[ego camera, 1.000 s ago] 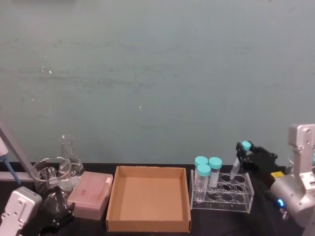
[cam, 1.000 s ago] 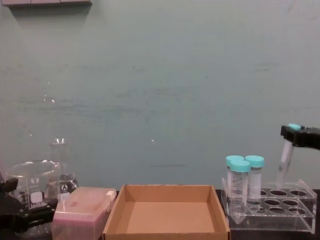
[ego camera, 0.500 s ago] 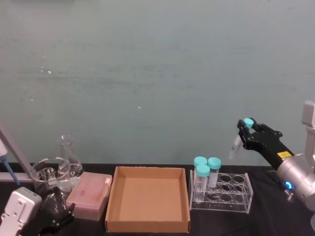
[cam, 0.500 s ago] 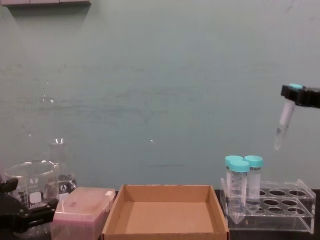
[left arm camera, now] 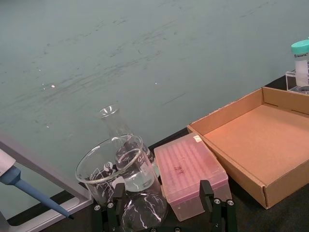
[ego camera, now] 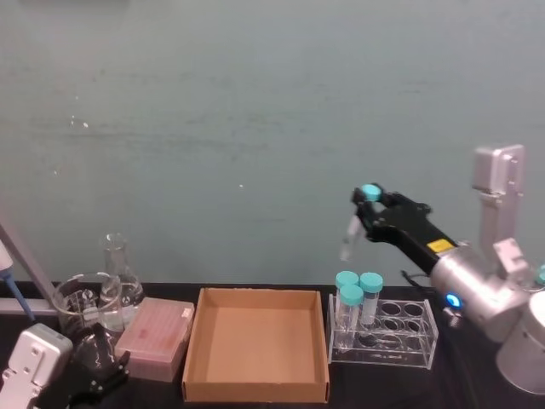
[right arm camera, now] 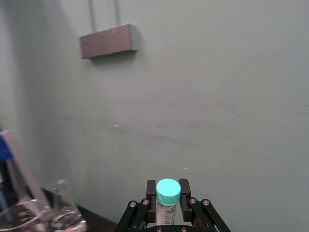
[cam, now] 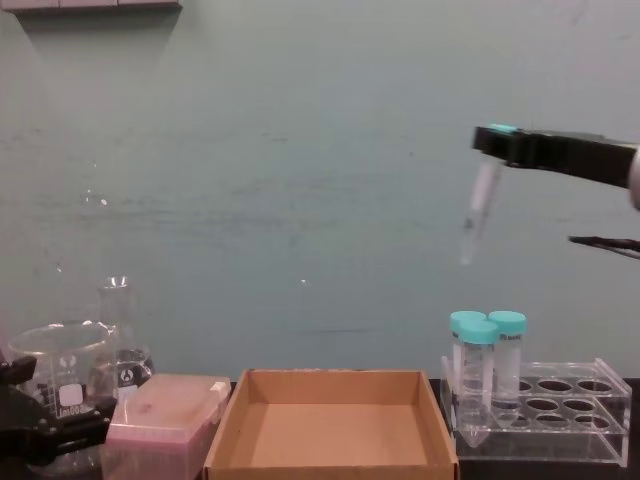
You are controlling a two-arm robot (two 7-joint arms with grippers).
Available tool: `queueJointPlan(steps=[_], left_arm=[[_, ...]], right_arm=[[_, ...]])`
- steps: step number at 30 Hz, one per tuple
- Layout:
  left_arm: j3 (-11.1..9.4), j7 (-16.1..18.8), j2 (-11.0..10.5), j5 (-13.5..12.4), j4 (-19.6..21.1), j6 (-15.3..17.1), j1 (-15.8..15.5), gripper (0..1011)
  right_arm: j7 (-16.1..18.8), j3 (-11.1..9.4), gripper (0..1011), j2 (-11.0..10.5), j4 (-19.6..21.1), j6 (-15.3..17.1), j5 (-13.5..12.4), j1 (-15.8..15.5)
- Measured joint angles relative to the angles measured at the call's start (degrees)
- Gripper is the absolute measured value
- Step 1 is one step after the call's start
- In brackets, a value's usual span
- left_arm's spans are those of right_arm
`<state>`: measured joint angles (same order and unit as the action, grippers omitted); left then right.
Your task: Use the right hand to move the test tube from the test tube rack into the box.
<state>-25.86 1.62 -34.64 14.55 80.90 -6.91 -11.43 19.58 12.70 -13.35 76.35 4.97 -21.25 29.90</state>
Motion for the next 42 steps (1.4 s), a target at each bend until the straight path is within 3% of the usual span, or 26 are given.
queueJointPlan(steps=[4, 10, 21, 34, 42], left_arm=[[0.0, 0.0, 0.0, 0.0, 0.0, 0.0, 0.0, 1000], [0.0, 0.0, 0.0, 0.0, 0.0, 0.0, 0.0, 1000], [0.0, 0.0, 0.0, 0.0, 0.0, 0.0, 0.0, 1000], [0.0, 0.0, 0.0, 0.0, 0.0, 0.0, 0.0, 1000], [0.0, 0.0, 0.0, -0.01, 0.0, 0.0, 0.0, 1000]], right_arm=[[0.23, 1.49, 296, 0.65, -0.74, 1.26, -0.37, 1.03], [0.25, 5.31, 296, 2.89, -5.22, 4.19, -0.59, 3.91], [0.42, 9.53, 296, 6.74, -14.93, 3.8, 0.62, 8.31], [0.26, 10.97, 295, 9.73, -23.81, 3.09, 2.41, 11.25], [0.23, 10.94, 296, 9.64, -23.58, 3.02, 2.4, 11.22]])
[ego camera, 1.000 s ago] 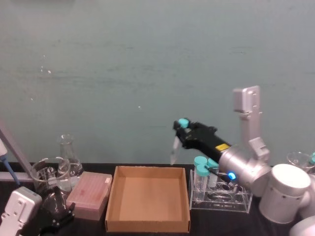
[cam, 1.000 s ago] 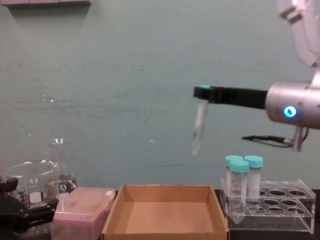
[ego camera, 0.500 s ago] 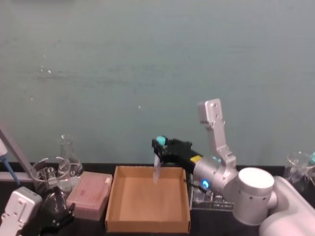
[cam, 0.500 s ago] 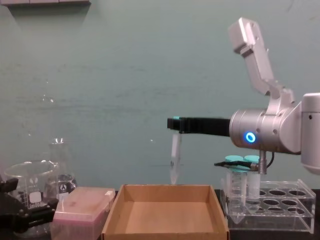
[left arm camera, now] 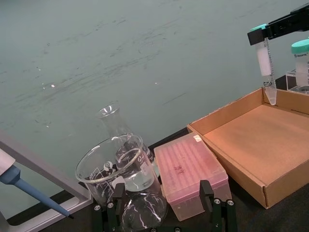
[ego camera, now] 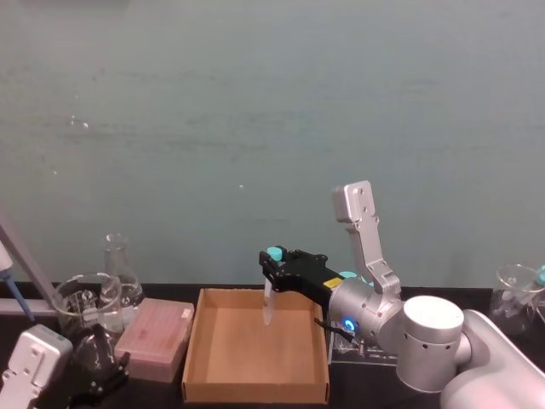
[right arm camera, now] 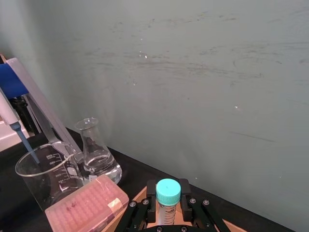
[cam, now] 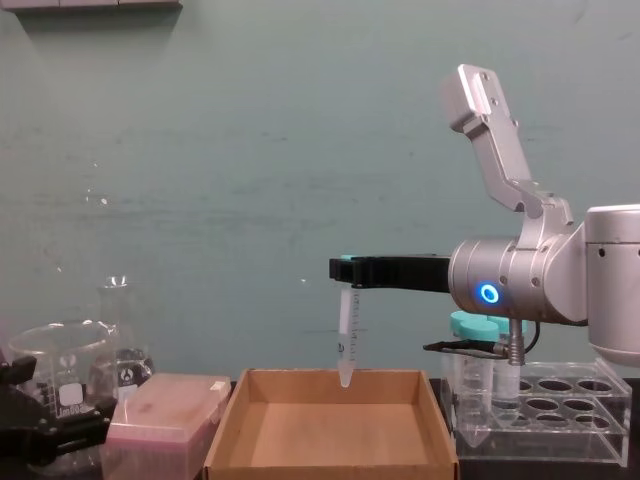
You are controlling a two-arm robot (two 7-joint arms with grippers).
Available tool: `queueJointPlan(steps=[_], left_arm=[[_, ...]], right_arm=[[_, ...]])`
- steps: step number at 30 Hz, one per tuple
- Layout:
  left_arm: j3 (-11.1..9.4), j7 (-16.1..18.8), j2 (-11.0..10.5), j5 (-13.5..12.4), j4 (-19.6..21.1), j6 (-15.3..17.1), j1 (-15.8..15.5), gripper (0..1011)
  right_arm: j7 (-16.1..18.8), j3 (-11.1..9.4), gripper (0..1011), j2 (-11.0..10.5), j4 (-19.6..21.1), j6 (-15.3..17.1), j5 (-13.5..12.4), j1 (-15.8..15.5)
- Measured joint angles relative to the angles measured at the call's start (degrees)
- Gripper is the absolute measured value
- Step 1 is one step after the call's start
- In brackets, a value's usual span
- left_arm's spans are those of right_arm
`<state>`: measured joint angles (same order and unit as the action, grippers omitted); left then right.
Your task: Use the right hand to move the test tube from the test tube rack into the box.
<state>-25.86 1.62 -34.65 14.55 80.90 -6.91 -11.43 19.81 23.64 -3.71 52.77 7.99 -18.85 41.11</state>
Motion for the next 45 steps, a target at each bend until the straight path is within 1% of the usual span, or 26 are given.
queueJointPlan(steps=[1, 3, 4, 5, 6, 7, 10, 11, 12, 14, 16, 19, 20, 21, 23, 25, 27, 45], left_arm=[[0.0, 0.0, 0.0, 0.0, 0.0, 0.0, 0.0, 1000], [0.0, 0.0, 0.0, 0.0, 0.0, 0.0, 0.0, 1000], [0.0, 0.0, 0.0, 0.0, 0.0, 0.0, 0.0, 1000], [0.0, 0.0, 0.0, 0.0, 0.0, 0.0, 0.0, 1000], [0.0, 0.0, 0.0, 0.0, 0.0, 0.0, 0.0, 1000], [0.0, 0.0, 0.0, 0.0, 0.0, 0.0, 0.0, 1000], [0.0, 0.0, 0.0, 0.01, 0.0, 0.0, 0.0, 1000], [0.0, 0.0, 0.0, 0.01, 0.0, 0.0, 0.0, 1000], [0.0, 0.0, 0.0, 0.0, 0.0, 0.0, 0.0, 1000], [0.0, 0.0, 0.0, 0.0, 0.0, 0.0, 0.0, 1000], [0.0, 0.0, 0.0, 0.0, 0.0, 0.0, 0.0, 1000], [0.0, 0.0, 0.0, 0.0, 0.0, 0.0, 0.0, 1000], [0.0, 0.0, 0.0, 0.0, 0.0, 0.0, 0.0, 1000], [0.0, 0.0, 0.0, 0.0, 0.0, 0.0, 0.0, 1000], [0.0, 0.0, 0.0, 0.0, 0.0, 0.0, 0.0, 1000], [0.0, 0.0, 0.0, 0.0, 0.0, 0.0, 0.0, 1000], [0.0, 0.0, 0.0, 0.0, 0.0, 0.0, 0.0, 1000], [0.0, 0.0, 0.0, 0.0, 0.0, 0.0, 0.0, 1000]], right_arm=[[-0.01, -0.02, 296, -0.02, 0.07, 0.0, -0.01, -0.03], [-0.01, -0.04, 340, -0.04, 0.15, 0.0, -0.02, -0.06], [-0.02, -0.05, 340, -0.05, 0.18, 0.0, -0.03, -0.07], [-0.03, -0.07, 378, -0.07, 0.22, 0.0, -0.04, -0.1], [-0.03, -0.07, 388, -0.08, 0.24, 0.0, -0.05, -0.11], [-0.03, -0.08, 436, -0.08, 0.27, 0.0, -0.06, -0.11], [-0.06, -0.1, 528, -0.1, 0.37, 0.0, -0.11, -0.15], [-0.07, -0.1, 575, -0.11, 0.39, 0.0, -0.12, -0.15], [-0.07, -0.11, 595, -0.11, 0.41, 0.0, -0.14, -0.16], [-0.08, -0.13, 669, -0.12, 0.44, 0.0, -0.17, -0.17], [-0.08, -0.14, 713, -0.14, 0.47, 0.0, -0.2, -0.18], [-0.08, -0.16, 826, -0.15, 0.5, 0.0, -0.22, -0.2], [-0.08, -0.16, 826, -0.15, 0.5, 0.0, -0.22, -0.2], [-0.08, -0.17, 879, -0.16, 0.51, 0.0, -0.23, -0.2], [-0.08, -0.17, 903, -0.17, 0.53, 0.0, -0.24, -0.21], [-0.08, -0.18, 971, -0.18, 0.55, 0.0, -0.26, -0.23], [-0.08, -0.18, 1003, -0.18, 0.56, 0.0, -0.26, -0.24], [-0.07, -0.18, 1003, -0.18, 0.61, 0.01, -0.26, -0.25]])
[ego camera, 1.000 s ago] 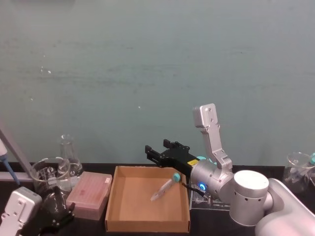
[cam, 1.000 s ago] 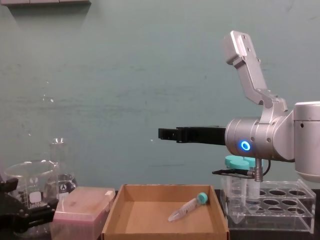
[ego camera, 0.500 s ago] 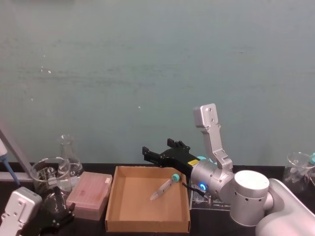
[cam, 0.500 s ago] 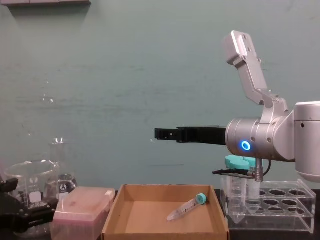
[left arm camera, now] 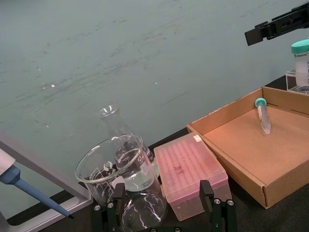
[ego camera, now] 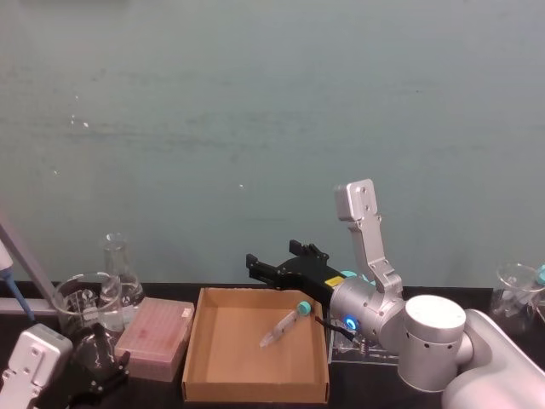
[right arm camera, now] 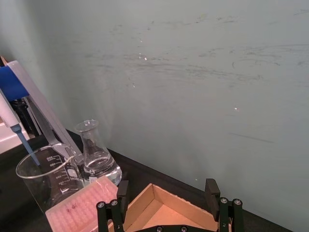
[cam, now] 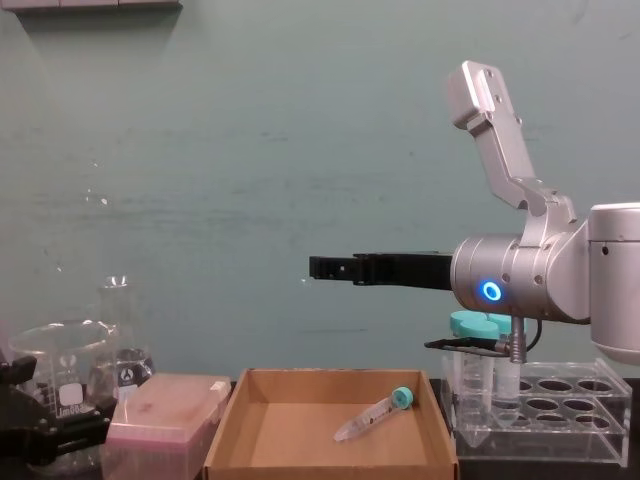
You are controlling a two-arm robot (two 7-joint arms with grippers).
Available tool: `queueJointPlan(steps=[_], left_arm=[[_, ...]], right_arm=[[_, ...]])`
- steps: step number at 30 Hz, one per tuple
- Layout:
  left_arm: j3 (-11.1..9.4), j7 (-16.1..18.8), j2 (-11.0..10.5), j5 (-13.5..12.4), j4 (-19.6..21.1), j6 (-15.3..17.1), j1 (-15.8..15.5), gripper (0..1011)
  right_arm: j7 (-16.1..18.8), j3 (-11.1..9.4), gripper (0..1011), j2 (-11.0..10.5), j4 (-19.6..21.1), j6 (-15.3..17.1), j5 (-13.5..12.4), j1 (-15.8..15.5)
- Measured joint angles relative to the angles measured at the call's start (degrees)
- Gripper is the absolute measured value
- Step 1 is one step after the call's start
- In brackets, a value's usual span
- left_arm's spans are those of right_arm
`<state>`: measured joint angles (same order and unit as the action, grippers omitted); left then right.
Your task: Use the right hand to move the test tube from the test tube rack into the box.
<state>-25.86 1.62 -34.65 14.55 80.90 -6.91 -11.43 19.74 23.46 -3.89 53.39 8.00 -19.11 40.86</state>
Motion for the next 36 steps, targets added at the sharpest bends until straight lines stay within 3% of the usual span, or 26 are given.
queueJointPlan(steps=[14, 20, 24, 26, 29, 36], left_arm=[[0.0, 0.0, 0.0, 0.0, 0.0, 0.0, 0.0, 1000], [0.0, 0.0, 0.0, 0.0, 0.0, 0.0, 0.0, 1000], [0.0, 0.0, 0.0, 0.0, 0.0, 0.0, 0.0, 1000], [0.0, 0.0, 0.0, 0.0, 0.0, 0.0, 0.0, 1000], [0.0, 0.0, 0.0, 0.0, 0.0, 0.0, 0.0, 1000], [0.0, 0.0, 0.0, 0.0, 0.0, 0.0, 0.0, 1000]], right_arm=[[0.01, -0.11, 1003, 0.0, 0.01, -0.31, 0.02, -0.01], [-1.12, -2.19, 1003, 0.1, 1.86, -6.59, 0.14, -1.47], [-4.65, -4.61, 1003, 0.11, 4.66, -11.36, 0.91, -3.59], [-6.46, -5.48, 1003, 0.05, 5.75, -11.86, 1.34, -4.4], [-12.98, -7.92, 1003, 0.0, 8.95, -10.3, 2.82, -6.67], [-21.53, -11.13, 1003, 0.17, 11.74, -5.95, 5.37, -9.44]])
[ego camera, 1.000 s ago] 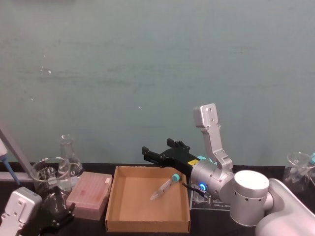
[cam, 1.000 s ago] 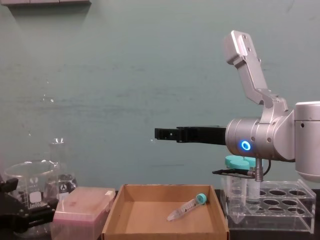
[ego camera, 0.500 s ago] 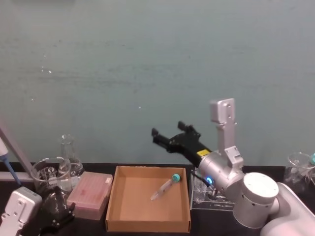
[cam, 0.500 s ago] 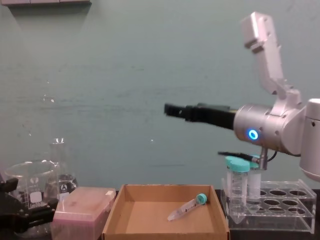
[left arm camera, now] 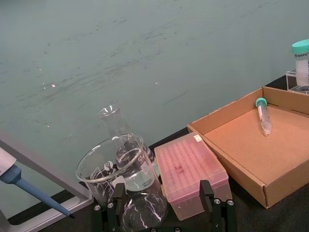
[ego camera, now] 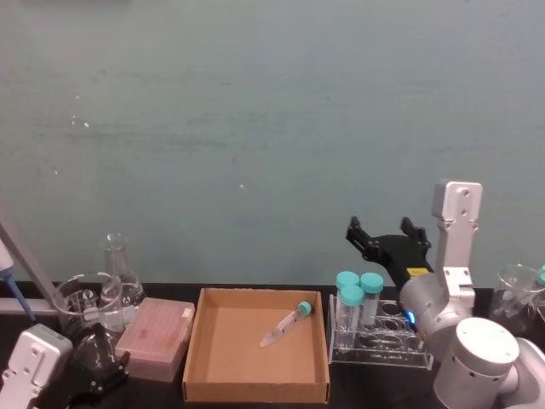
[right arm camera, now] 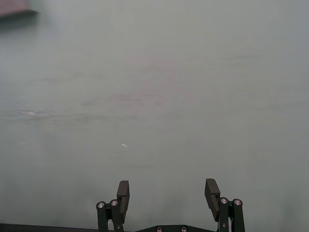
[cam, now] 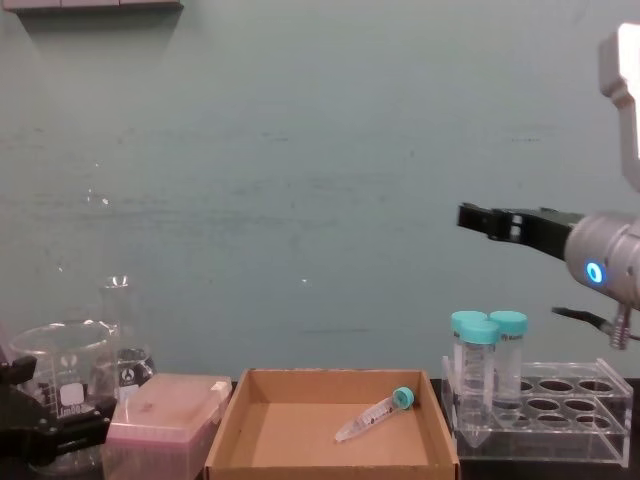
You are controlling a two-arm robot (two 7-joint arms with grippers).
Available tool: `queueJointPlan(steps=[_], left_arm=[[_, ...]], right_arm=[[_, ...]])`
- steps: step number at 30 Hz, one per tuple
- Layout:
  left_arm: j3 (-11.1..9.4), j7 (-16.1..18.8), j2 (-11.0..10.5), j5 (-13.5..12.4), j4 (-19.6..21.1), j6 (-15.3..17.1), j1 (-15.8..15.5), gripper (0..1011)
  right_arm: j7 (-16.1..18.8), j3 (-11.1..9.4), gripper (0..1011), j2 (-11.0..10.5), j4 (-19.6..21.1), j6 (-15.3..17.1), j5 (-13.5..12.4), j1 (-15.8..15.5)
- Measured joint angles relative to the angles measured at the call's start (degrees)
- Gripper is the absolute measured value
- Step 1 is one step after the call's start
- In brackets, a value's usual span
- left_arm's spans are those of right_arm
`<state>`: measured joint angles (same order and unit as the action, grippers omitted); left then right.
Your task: Use the right hand to move the test tube from the test tube rack into the box.
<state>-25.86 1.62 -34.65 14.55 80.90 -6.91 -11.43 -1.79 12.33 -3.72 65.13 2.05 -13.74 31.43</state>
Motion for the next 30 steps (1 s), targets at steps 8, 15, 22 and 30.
queueJointPlan(steps=[8, 15, 22, 30], left_arm=[[0.0, 0.0, 0.0, 0.0, 0.0, 0.0, 0.0, 1000], [0.0, 0.0, 0.0, 0.0, 0.0, 0.0, 0.0, 1000], [0.0, 0.0, 0.0, 0.0, 0.0, 0.0, 0.0, 1000], [0.0, 0.0, 0.0, 0.0, 0.0, 0.0, 0.0, 1000]], right_arm=[[-0.79, -1.7, 1002, 0.16, 1.16, 1.87, 0.57, -1.07], [-0.64, -1.66, 1002, 0.16, 1.2, 1.93, 0.52, -1.06], [-0.74, -1.57, 1003, 0.19, 1.1, 1.85, 0.53, -1.03], [-0.84, -1.53, 1003, 0.2, 1.03, 1.77, 0.54, -0.99]])
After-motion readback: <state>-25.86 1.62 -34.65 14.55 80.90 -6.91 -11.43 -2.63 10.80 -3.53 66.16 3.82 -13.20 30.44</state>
